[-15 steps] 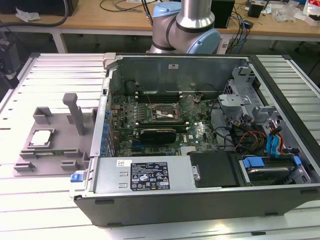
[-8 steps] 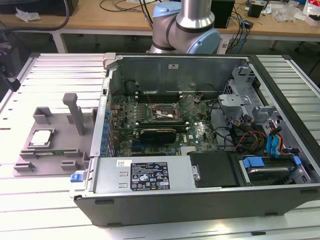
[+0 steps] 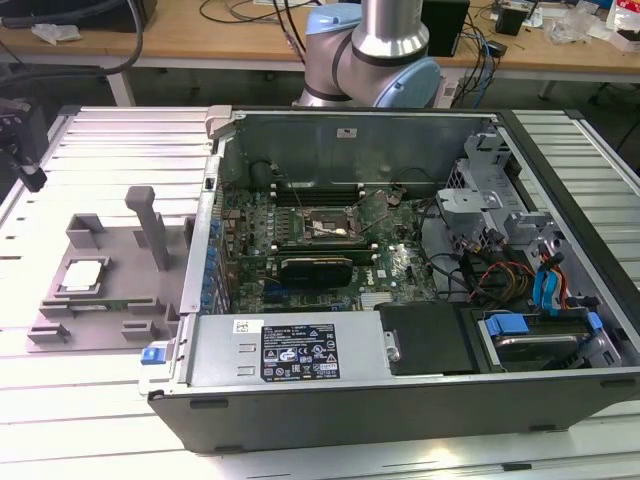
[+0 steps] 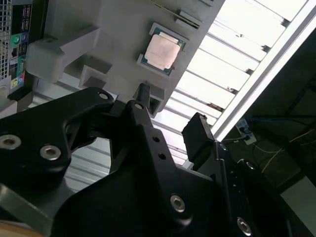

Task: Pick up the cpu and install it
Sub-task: 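Pick up the cpu and move it towards the insertion slot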

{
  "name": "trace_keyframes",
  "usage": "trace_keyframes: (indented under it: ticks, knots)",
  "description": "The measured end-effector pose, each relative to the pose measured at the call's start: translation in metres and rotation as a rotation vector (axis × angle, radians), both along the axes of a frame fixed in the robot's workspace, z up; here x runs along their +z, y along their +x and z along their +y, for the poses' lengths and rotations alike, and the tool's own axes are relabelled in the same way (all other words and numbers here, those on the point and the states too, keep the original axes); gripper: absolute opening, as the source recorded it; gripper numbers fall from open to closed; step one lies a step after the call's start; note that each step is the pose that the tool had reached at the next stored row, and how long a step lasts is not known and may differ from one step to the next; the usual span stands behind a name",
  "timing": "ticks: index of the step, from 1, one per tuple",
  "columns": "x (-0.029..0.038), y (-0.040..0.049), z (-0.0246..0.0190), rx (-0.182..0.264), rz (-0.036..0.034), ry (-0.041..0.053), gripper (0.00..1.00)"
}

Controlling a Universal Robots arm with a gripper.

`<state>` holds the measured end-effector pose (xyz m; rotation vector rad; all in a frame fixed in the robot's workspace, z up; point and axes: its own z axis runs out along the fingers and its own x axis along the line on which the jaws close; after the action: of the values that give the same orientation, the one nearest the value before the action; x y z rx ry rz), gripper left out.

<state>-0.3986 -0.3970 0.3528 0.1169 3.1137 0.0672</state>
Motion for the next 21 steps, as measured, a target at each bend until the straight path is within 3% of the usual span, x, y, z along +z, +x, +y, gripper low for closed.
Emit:
trace_keyframes:
  ticks: [8, 21]
  knots:
    - [-0.0125, 0.0, 0.0, 0.0, 0.0, 0.0, 0.55]
    - [-0.0268, 0.0, 0.0, 0.0, 0.0, 0.0, 0.55]
